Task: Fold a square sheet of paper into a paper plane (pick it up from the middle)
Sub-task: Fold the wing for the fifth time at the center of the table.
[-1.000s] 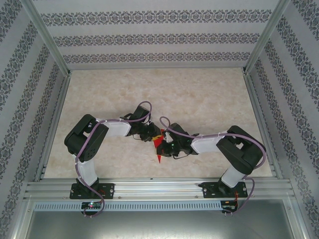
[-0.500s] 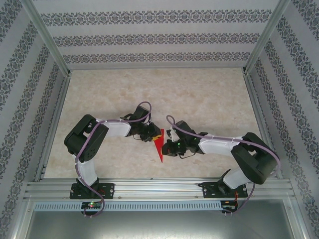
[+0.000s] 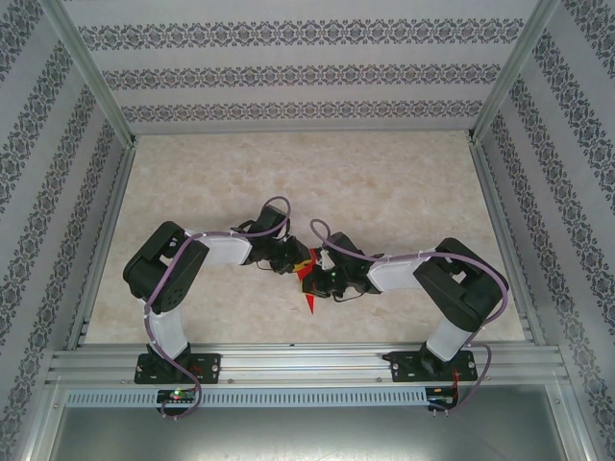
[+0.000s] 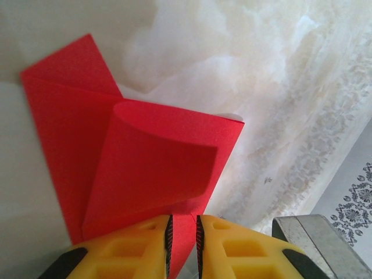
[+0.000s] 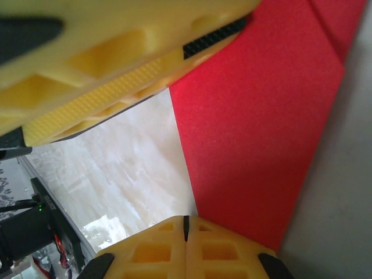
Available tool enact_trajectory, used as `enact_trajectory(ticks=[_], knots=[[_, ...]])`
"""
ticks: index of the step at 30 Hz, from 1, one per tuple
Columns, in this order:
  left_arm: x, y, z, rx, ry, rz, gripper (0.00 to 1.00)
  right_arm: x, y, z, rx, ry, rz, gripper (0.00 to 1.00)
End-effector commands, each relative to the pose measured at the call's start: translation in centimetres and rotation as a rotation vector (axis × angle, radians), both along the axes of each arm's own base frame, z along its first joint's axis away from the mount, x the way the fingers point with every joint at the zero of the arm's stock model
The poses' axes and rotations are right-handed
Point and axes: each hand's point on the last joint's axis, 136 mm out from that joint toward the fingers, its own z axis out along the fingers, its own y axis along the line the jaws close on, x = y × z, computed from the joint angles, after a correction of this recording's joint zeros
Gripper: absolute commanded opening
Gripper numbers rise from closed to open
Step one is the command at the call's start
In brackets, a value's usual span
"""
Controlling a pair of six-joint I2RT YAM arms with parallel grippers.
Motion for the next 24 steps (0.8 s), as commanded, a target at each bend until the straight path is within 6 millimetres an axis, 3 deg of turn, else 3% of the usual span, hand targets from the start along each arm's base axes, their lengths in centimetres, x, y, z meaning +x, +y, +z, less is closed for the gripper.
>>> enact_trajectory(ticks=[1, 12, 24], knots=[[-2.0, 1.7, -3.1, 0.106, 0.079, 0.046, 0.22, -1.8, -2.4, -3.0, -0.087, 0.066, 0.024, 0.02], [-1.2, 1.2, -1.4, 0.102, 0.015, 0.004, 0.25, -2.7, -3.5, -2.5, -0.110, 0.064, 0.110, 0.01], [0.5, 0.8, 4.2, 0.134, -0.198, -0.140, 0.34, -2.7, -4.0, -3.5, -0.143, 0.082, 0.134, 0.00]])
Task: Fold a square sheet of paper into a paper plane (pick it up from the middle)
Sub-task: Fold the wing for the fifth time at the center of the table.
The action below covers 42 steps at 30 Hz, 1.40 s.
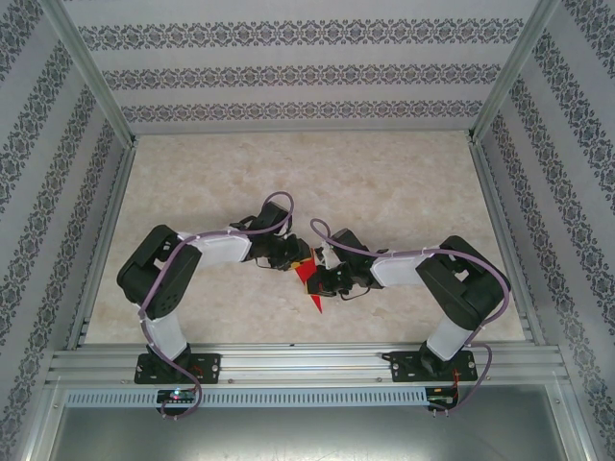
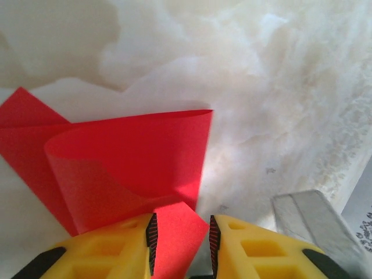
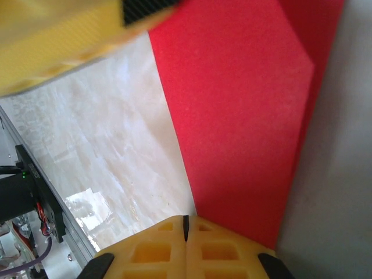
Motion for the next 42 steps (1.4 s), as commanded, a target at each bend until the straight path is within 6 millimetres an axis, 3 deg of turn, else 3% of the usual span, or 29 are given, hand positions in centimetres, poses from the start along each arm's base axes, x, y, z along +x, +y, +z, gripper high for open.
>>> enact_trajectory(ticks=[1, 6, 13, 19, 32, 42], knots=[[0.3, 0.4, 2.6, 0.044, -0.104, -0.059, 0.34, -2.3, -2.8, -3.4, -0.146, 0.107, 0.004, 0.00], [0.5, 1.6, 3.2, 0.061, -0.153, -0.043, 0.31, -2.2, -2.9, -3.5, -0.154, 0.111, 0.006, 0.00], [0.6, 0.8, 3.2, -0.029, -0.161, -0.075, 0.28, -2.2, -3.0, -3.7, -0.159, 0.114, 0.002, 0.00], [0.4, 0.1, 1.9, -0.054, -0.141, -0.103, 0.28, -2.1, -3.1, -3.8, -0.163, 0.118, -0.003, 0.00], [1.9, 1.8, -2.4, 0.048, -0.075, -0.059, 0.27, -2.5, -3.2, -4.1, -0.166, 0.134, -0.004, 0.00], [3.5, 4.1, -2.6, 0.057, -0.044, -0.002, 0.26, -2.9, -3.6, -4.3, -0.176, 0.142, -0.005, 0.00]])
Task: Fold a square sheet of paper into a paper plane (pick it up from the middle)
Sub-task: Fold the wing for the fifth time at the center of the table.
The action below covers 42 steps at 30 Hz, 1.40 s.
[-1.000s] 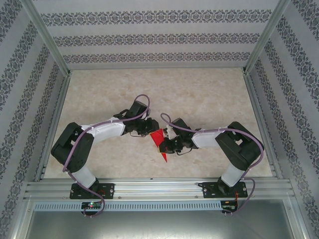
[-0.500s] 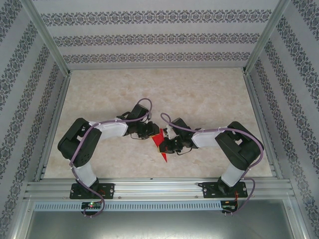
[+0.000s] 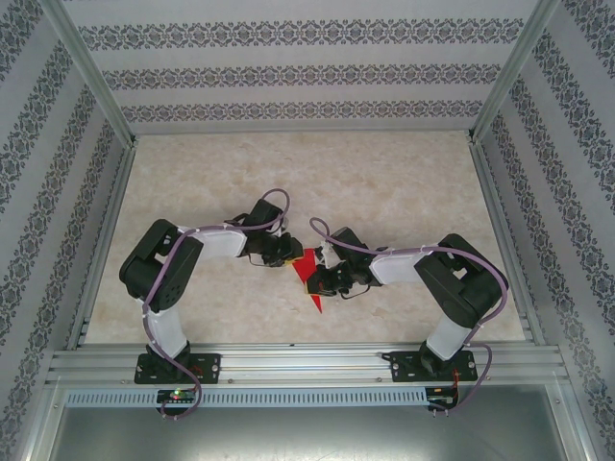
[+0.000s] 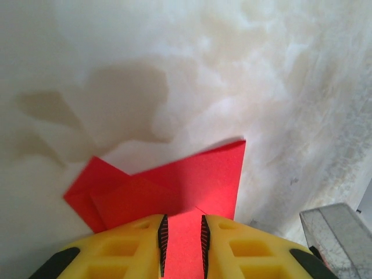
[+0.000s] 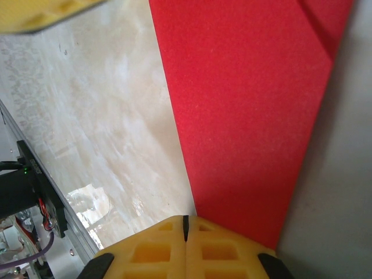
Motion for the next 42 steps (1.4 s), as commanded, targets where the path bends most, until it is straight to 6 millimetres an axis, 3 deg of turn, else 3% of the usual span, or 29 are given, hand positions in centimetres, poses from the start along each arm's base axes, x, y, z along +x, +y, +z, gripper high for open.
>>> enact_trajectory(ticks=[1, 9, 13, 21, 27, 33, 42], knots=[[2.0, 2.0, -0.9, 0.057, -0.014, 0.044, 0.26, -2.9, -3.5, -4.3, -0.180, 0.125, -0.020, 0.00], [3.1, 3.7, -1.9, 0.077, 0.014, 0.066, 0.26, -3.0, -3.5, -4.3, -0.180, 0.127, -0.016, 0.00], [3.5, 4.7, -1.5, 0.071, 0.011, 0.083, 0.26, -2.7, -3.4, -4.2, -0.177, 0.121, -0.018, 0.00], [5.0, 6.4, 4.1, 0.105, -0.093, 0.083, 0.27, -1.4, -2.2, -3.4, -0.147, 0.091, -0.010, 0.00], [3.5, 4.4, 7.4, -0.020, -0.148, 0.074, 0.28, 1.0, -0.1, -2.7, -0.118, 0.057, -0.004, 0.00], [0.9, 0.7, 6.2, -0.063, -0.114, 0.009, 0.27, 3.3, 1.8, -1.5, -0.064, 0.018, -0.026, 0.00], [0.6, -1.5, 2.4, -0.075, -0.033, -0.005, 0.24, 3.5, 1.7, -1.4, -0.055, 0.006, -0.057, 0.00]])
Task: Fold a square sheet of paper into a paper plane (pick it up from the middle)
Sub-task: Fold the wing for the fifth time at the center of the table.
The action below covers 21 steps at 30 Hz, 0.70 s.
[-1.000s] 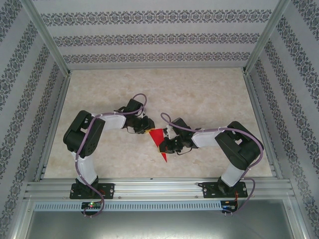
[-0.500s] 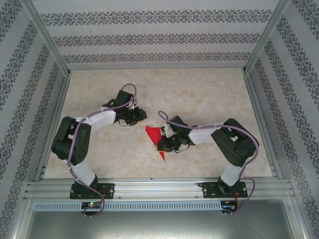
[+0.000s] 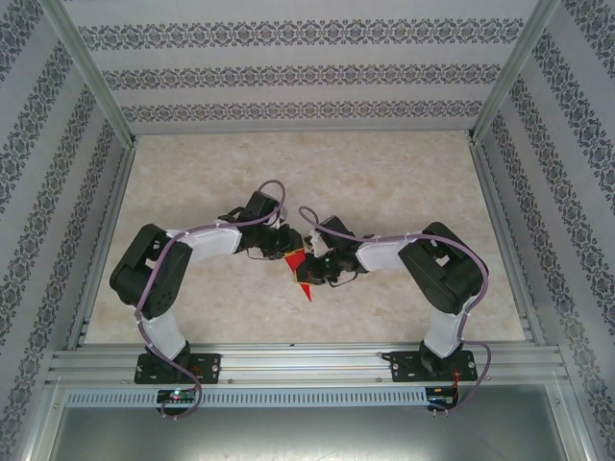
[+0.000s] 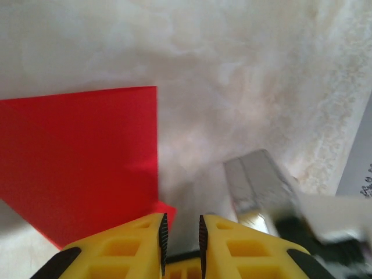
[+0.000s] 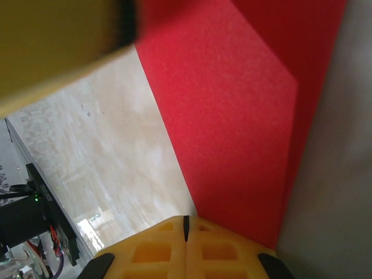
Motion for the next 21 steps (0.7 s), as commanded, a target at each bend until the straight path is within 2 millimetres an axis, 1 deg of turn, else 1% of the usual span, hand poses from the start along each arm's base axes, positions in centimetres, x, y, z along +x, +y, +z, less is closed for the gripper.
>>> enact_trajectory(ticks=[1, 3, 7, 10, 12, 14, 16, 18, 21], knots=[[0.0, -0.8, -1.1, -0.019, 0.020, -0.002, 0.24, 0.0, -1.0, -1.5, -0.056, 0.009, -0.043, 0.00], [-0.4, -0.2, -2.8, 0.024, 0.053, 0.014, 0.23, 0.0, -0.8, -0.9, -0.037, 0.001, -0.047, 0.00], [-1.3, 0.9, -5.8, 0.094, 0.122, 0.029, 0.21, 0.1, -0.2, 1.4, 0.013, -0.030, -0.042, 0.01], [-1.8, 1.4, -6.9, 0.118, 0.151, 0.039, 0.19, 0.2, 0.0, 2.8, 0.039, -0.056, -0.051, 0.03], [-2.0, 1.6, -7.3, 0.128, 0.159, 0.044, 0.19, 0.1, 0.1, 3.0, 0.051, -0.050, -0.048, 0.03], [-2.2, 1.9, -7.6, 0.139, 0.168, 0.050, 0.19, -0.5, 0.3, 2.4, 0.050, -0.012, -0.034, 0.03], [-2.2, 2.0, -7.6, 0.146, 0.170, 0.049, 0.19, -1.5, 0.2, 0.9, 0.022, 0.020, -0.020, 0.04], [-2.2, 2.2, -7.6, 0.155, 0.169, 0.052, 0.19, -2.4, -0.4, -0.6, -0.009, 0.049, -0.019, 0.04], [-2.2, 2.4, -7.7, 0.158, 0.171, 0.059, 0.18, -3.8, -1.4, -2.1, -0.032, 0.082, -0.021, 0.04]])
